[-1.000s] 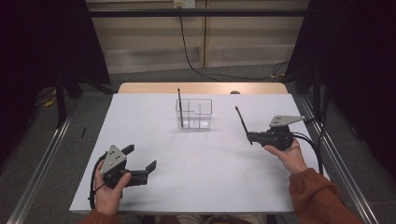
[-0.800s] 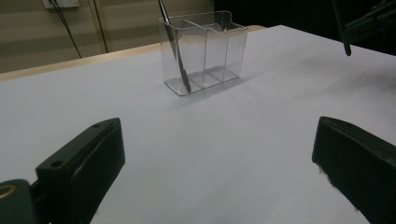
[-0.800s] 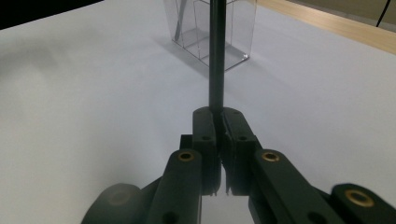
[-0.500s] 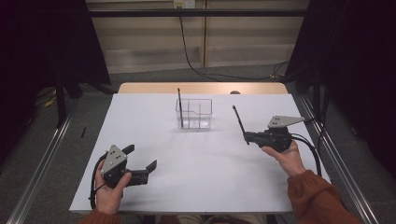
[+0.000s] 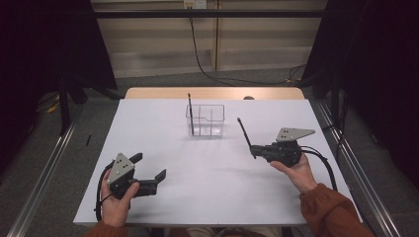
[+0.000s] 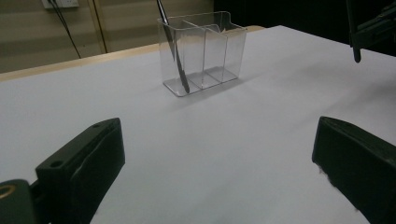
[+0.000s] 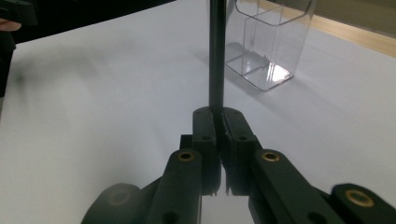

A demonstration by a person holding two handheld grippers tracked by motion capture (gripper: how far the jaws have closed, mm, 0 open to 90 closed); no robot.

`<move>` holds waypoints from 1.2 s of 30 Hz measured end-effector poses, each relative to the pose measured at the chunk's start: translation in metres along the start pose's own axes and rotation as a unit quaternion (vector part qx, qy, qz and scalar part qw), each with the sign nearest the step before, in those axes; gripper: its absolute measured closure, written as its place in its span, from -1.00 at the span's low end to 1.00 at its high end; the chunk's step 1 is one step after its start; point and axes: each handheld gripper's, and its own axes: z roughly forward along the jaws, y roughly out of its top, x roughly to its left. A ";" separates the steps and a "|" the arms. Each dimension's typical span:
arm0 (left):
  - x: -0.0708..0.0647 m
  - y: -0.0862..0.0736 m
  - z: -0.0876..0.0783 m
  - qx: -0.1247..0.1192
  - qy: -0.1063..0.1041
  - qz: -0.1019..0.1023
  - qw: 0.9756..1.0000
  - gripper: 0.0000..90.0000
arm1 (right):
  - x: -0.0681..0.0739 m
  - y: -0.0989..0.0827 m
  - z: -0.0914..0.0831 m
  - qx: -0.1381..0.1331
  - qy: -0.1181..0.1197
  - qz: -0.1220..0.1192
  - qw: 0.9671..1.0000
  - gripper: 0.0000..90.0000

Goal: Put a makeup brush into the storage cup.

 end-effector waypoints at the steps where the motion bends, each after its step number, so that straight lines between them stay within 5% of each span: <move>1: 0.000 0.000 0.000 -0.001 -0.001 -0.001 1.000 -0.94 | 0.001 0.001 0.000 -0.002 0.002 -0.002 1.000 0.90; 30: -0.015 0.014 0.017 -0.014 -0.022 0.007 1.000 -0.94 | 0.027 0.011 0.026 -0.007 0.048 -0.016 0.999 0.90; 36: -0.020 0.020 0.022 -0.024 -0.023 -0.006 0.999 -0.94 | 0.032 0.013 0.030 -0.008 0.052 -0.013 0.999 0.90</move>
